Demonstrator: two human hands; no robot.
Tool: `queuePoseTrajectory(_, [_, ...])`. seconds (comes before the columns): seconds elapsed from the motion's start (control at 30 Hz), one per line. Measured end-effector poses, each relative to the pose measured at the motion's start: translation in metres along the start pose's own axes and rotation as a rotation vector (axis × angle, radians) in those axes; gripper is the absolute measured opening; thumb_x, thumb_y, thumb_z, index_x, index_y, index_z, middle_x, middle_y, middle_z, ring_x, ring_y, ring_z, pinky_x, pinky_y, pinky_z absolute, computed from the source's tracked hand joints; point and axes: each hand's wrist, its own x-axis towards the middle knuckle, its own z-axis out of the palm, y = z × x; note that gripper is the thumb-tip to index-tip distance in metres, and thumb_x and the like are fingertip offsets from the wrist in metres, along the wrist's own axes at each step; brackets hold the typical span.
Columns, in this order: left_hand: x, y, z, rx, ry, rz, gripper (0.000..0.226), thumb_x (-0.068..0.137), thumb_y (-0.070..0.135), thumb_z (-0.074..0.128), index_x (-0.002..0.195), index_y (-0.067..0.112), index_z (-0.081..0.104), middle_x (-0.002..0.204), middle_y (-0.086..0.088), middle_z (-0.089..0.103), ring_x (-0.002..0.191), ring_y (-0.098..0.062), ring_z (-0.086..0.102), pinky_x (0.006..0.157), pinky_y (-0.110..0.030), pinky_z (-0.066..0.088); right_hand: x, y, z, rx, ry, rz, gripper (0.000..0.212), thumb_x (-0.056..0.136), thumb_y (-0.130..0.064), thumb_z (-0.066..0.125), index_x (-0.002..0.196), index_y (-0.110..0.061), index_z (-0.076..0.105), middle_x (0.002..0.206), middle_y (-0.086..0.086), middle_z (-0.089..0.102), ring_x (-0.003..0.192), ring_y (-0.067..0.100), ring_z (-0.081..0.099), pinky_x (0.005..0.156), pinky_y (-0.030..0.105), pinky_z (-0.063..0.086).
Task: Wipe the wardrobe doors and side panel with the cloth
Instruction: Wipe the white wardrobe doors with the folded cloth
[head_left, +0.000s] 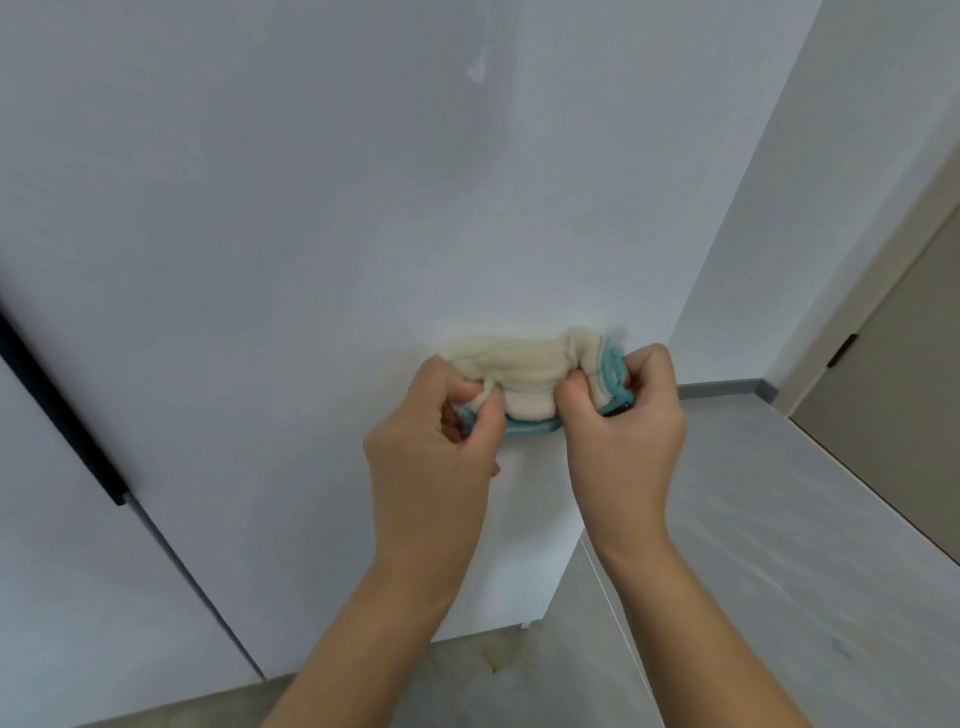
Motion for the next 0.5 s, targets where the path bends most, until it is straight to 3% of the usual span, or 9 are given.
queuePoseTrajectory(0.37, [-0.096,-0.12,0.018,0.04,-0.123,-0.328,0.028,0.085,0.001,0.067,0.066,0.015,0.052,0.057,-0.007,0.051,0.054,-0.035,0.054,0.046,-0.016,0.045,-0.077,0.139,-0.03,-0.218,-0.046,0.248,0.031,0.082,-0.005,0.068,0.071,-0.011,0.04,0.058,-0.004,0.044,0.05,0.006,0.039,0.045,0.015,0.031])
queuePoseTrajectory(0.5, [-0.133,-0.171,0.028,0.159,-0.166,-0.473,0.026,0.085,0.007,0.068,0.069,0.021,0.052,0.057,0.001,0.055,0.054,-0.027,0.057,0.05,-0.033,0.053,-0.107,0.194,-0.04,-0.301,-0.063,0.391,0.029,0.085,-0.007,0.066,0.072,-0.016,0.041,0.061,0.0,0.048,0.052,0.008,0.04,0.047,0.018,0.033])
